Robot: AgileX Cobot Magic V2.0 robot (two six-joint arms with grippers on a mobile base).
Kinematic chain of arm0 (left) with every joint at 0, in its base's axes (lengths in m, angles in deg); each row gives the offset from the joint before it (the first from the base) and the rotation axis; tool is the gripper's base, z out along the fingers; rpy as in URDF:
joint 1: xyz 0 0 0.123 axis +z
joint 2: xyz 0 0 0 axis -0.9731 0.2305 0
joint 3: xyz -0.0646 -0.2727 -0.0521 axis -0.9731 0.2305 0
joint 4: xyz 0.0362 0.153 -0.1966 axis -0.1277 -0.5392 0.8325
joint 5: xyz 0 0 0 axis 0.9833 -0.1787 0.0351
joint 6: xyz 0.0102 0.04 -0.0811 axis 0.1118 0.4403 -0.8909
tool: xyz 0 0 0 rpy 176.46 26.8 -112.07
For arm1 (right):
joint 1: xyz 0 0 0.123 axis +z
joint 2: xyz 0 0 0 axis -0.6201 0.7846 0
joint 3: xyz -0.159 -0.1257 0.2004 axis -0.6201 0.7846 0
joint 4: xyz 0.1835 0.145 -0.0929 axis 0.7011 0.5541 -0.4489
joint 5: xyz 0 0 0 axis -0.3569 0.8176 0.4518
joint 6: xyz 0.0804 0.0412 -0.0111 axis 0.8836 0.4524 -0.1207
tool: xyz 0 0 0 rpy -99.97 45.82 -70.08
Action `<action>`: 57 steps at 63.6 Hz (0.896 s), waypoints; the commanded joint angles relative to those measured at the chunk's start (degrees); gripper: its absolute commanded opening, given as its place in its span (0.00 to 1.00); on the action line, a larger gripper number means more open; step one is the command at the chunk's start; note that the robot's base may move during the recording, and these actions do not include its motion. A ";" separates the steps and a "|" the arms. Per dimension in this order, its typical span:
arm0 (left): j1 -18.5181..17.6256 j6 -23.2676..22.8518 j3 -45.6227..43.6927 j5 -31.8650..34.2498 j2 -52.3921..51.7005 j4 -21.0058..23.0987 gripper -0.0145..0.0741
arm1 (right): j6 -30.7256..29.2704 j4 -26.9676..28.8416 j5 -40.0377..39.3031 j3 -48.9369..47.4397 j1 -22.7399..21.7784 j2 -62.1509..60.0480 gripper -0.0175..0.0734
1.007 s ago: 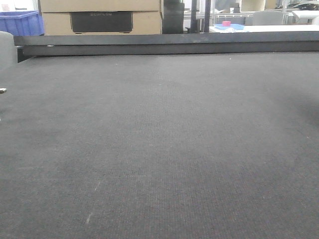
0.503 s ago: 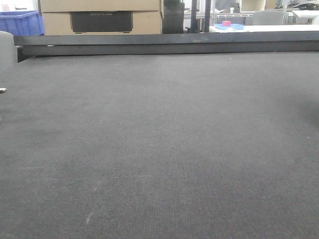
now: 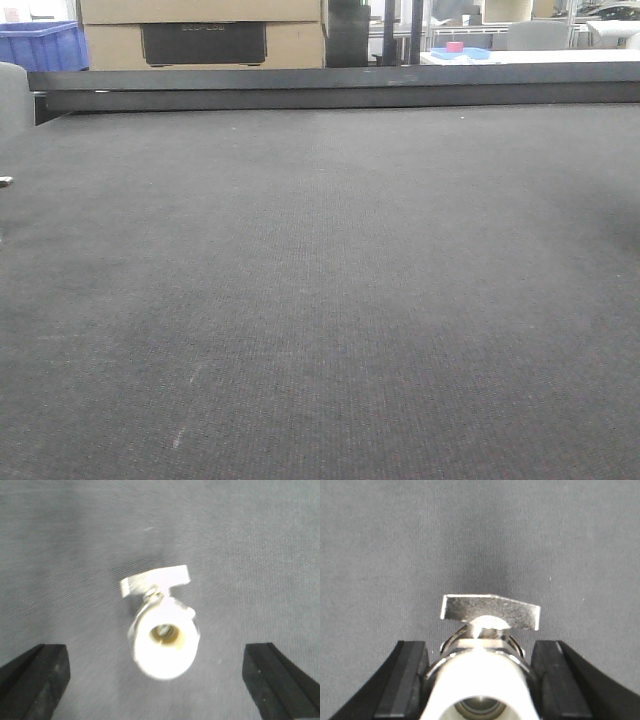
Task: Place valve from conveyor to right shelf box
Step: 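Lower the left gripper over the second white valve and close on it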
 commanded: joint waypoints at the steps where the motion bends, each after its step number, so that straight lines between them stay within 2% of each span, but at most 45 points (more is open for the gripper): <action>1: 0.16 0.74 -0.56 0.96 1.58 1.30 0.84 | 0.08 -0.35 -3.09 -0.51 -0.14 -0.97 0.02; 34: 0.16 0.74 -0.69 2.77 7.15 1.19 0.84 | 0.08 -0.35 -4.46 -0.51 -0.14 -0.97 0.02; 41: 0.16 0.74 -0.76 3.18 7.15 1.19 0.80 | 0.08 -0.35 -4.46 -0.51 -0.14 -0.97 0.02; 45: 0.16 0.74 -0.76 4.05 7.15 0.97 0.72 | 0.08 -0.35 -4.46 -0.51 -0.14 -0.97 0.02; 49: 0.16 0.74 -0.76 4.61 7.15 0.97 0.60 | 0.08 -0.35 -4.46 -0.51 -0.14 -0.97 0.02; 57: 0.16 0.74 -0.76 3.69 7.15 0.97 0.23 | 0.08 -0.35 -4.46 -0.51 -0.14 -0.97 0.02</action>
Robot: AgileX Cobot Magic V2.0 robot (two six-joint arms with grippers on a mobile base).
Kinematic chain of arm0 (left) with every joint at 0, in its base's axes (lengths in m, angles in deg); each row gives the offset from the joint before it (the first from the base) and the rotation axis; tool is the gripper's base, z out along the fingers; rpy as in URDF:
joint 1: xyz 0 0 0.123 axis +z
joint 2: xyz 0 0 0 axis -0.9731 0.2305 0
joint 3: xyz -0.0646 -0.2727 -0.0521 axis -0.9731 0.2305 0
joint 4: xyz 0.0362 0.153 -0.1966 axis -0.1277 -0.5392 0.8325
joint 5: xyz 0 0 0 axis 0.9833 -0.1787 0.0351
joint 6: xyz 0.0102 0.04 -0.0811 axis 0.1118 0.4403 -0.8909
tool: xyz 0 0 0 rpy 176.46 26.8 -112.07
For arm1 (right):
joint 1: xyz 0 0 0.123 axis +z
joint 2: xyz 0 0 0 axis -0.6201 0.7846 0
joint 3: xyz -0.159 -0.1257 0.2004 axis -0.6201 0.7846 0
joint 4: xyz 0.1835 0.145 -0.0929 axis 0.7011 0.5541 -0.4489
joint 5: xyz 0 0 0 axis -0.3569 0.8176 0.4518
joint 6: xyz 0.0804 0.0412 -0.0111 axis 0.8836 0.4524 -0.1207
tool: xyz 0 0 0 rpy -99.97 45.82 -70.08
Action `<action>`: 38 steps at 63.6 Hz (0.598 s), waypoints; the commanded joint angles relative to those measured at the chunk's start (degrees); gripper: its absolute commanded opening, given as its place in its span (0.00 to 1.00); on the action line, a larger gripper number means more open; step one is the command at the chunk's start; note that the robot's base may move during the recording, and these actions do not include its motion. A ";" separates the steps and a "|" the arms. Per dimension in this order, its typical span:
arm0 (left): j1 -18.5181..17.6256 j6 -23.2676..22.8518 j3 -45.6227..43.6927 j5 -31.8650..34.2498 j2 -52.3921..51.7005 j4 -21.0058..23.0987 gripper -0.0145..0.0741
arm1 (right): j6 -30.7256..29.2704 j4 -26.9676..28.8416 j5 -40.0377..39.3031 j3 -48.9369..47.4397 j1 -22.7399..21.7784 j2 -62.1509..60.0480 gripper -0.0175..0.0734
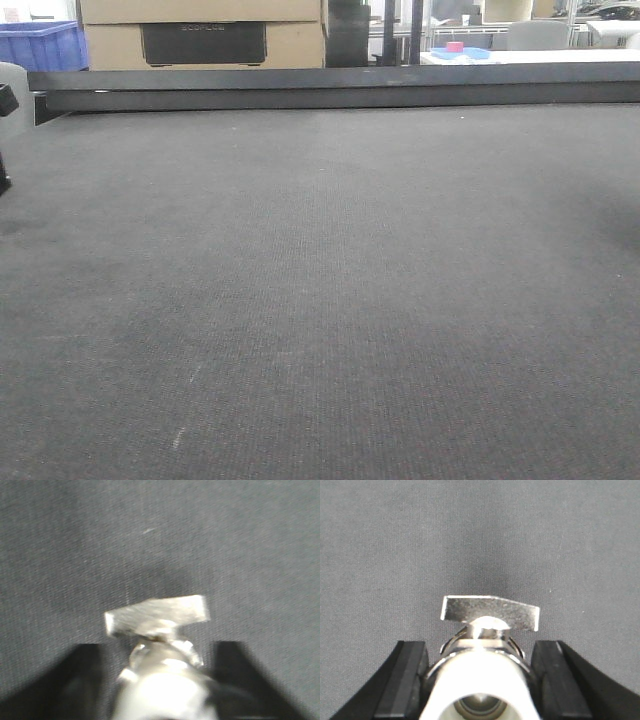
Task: Place valve from conveyor to right shelf box
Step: 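Lower the left gripper over the second white valve and close on it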
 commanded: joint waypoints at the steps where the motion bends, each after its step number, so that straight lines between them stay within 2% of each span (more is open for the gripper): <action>1: 0.16 -0.09 -0.67 -0.50 -0.12 0.16 0.19 | 0.08 -0.35 -2.68 -0.51 -0.14 -0.97 0.02; 4: 0.16 -0.09 -0.67 -1.25 -0.12 0.16 0.06 | 0.08 -0.35 -2.68 -0.51 -0.14 -0.97 0.02; 5: 0.16 -0.09 -0.78 -1.54 -0.12 0.16 0.04 | 0.08 -0.35 -2.68 -0.51 -0.14 -0.97 0.02; 20: -0.17 -0.09 -4.30 -8.45 -2.61 0.16 0.04 | 0.08 -0.35 -1.37 -1.16 -0.14 -0.97 0.02; 38: -1.51 -2.31 -7.97 -10.96 -15.45 -0.08 0.04 | 0.08 -0.35 1.05 -7.79 2.18 -0.97 0.02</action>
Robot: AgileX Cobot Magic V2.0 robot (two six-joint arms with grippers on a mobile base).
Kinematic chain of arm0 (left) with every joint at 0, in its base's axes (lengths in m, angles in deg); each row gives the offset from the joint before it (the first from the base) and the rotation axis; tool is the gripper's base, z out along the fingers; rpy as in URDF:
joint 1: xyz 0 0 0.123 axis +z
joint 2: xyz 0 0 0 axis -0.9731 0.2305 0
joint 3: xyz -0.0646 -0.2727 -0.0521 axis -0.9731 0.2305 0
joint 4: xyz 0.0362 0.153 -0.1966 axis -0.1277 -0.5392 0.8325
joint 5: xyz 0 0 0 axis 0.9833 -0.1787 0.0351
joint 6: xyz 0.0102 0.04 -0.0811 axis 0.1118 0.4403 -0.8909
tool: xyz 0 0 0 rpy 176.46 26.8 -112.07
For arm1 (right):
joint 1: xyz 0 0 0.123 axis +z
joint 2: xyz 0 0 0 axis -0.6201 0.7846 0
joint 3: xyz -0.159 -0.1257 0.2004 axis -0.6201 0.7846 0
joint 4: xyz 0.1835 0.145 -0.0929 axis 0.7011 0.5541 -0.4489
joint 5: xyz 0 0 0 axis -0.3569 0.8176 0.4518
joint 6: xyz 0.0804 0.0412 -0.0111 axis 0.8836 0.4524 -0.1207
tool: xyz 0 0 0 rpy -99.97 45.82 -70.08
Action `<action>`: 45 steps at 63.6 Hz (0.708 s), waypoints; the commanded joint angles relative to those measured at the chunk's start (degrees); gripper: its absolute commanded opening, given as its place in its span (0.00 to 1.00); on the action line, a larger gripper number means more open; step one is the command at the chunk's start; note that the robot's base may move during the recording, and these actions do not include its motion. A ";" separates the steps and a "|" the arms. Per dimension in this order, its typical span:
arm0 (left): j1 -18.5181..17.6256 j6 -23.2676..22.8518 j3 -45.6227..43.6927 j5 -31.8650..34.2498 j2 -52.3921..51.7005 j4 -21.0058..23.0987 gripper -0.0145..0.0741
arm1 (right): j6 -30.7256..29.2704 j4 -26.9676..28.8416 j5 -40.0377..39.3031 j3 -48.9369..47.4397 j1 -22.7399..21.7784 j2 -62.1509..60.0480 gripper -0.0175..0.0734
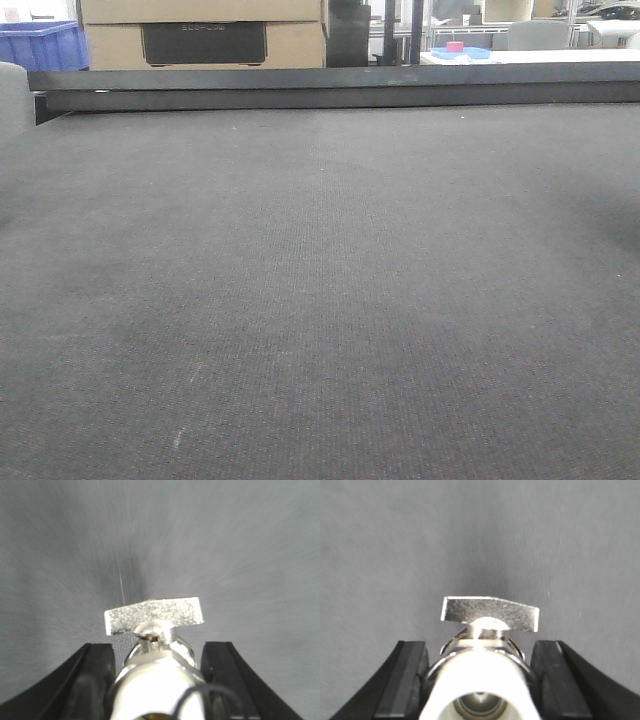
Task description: Place valve from conveyor to right shelf box
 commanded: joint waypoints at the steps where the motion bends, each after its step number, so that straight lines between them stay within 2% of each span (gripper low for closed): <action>1: -0.51 -1.67 -1.64 -0.95 -5.55 0.37 0.04 | 0.08 -0.35 -2.02 -3.57 1.52 -0.97 0.02; 17: -0.51 -3.88 -2.06 -0.73 -18.35 0.24 0.04 | 0.08 -0.35 -2.02 -11.54 6.08 -0.97 0.02; 30: -0.51 -4.13 -2.06 4.18 -26.31 0.68 0.04 | 0.08 -0.35 -2.27 -15.44 6.70 -0.97 0.02; 45: -0.51 -4.13 -2.06 4.69 -28.51 0.87 0.04 | 0.08 -0.35 -5.54 -16.38 6.70 -0.97 0.02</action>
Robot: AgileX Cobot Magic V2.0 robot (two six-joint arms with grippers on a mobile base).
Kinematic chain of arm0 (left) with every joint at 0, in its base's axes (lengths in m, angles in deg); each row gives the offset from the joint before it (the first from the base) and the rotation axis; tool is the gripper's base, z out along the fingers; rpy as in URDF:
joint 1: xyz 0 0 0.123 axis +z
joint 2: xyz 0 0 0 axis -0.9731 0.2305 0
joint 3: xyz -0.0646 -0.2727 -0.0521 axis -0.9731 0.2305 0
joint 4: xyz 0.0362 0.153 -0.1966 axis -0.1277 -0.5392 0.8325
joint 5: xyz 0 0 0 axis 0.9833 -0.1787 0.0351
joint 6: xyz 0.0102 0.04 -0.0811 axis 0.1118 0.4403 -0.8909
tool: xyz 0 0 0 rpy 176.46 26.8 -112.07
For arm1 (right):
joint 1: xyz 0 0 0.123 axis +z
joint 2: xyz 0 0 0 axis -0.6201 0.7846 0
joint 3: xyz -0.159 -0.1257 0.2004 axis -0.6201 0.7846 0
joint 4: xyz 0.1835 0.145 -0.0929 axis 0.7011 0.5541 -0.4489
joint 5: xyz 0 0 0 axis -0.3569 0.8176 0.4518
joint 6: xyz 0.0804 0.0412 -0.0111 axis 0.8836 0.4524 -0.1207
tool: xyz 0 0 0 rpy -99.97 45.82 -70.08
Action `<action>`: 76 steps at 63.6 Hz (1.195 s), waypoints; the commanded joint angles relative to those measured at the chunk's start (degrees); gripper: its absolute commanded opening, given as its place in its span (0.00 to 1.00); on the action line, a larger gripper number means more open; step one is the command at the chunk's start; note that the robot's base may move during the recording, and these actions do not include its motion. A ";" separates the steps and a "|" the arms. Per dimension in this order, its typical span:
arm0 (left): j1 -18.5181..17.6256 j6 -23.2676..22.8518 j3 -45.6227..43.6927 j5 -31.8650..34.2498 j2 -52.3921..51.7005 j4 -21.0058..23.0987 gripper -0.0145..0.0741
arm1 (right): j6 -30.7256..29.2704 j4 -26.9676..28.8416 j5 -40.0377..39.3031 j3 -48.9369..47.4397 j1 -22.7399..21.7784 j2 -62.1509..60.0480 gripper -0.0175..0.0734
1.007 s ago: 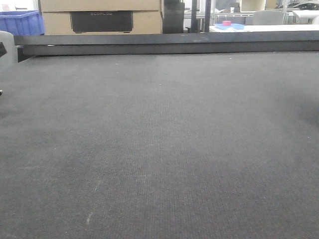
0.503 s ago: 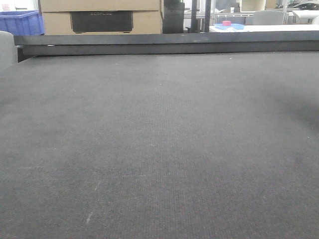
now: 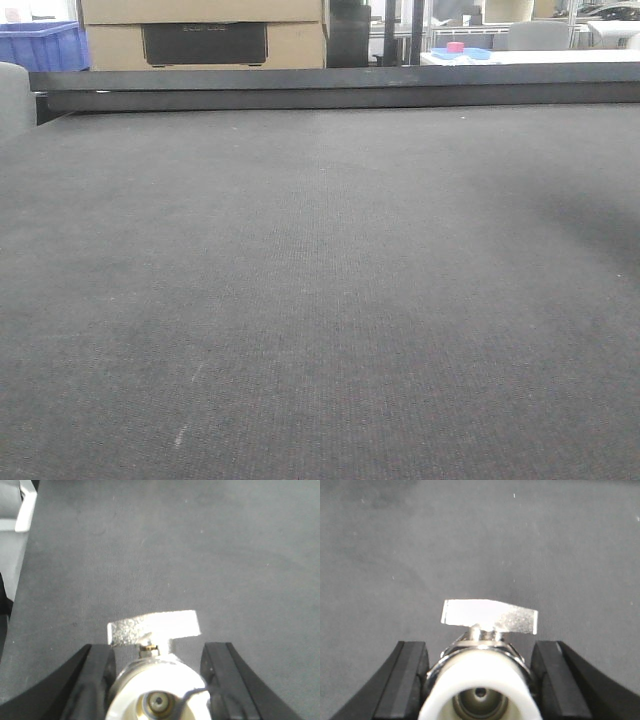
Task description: Place valve from conveyor to right shelf box
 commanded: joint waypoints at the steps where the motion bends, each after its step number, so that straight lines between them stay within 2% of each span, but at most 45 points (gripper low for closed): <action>1: -0.16 -0.51 -0.53 2.37 -0.43 0.74 0.04 | -0.02 -0.70 -4.37 -1.17 0.16 -0.97 0.02; 76: -0.16 -0.51 -0.53 4.93 -0.43 0.74 0.04 | -0.02 -0.70 -5.98 -1.17 0.16 -0.97 0.02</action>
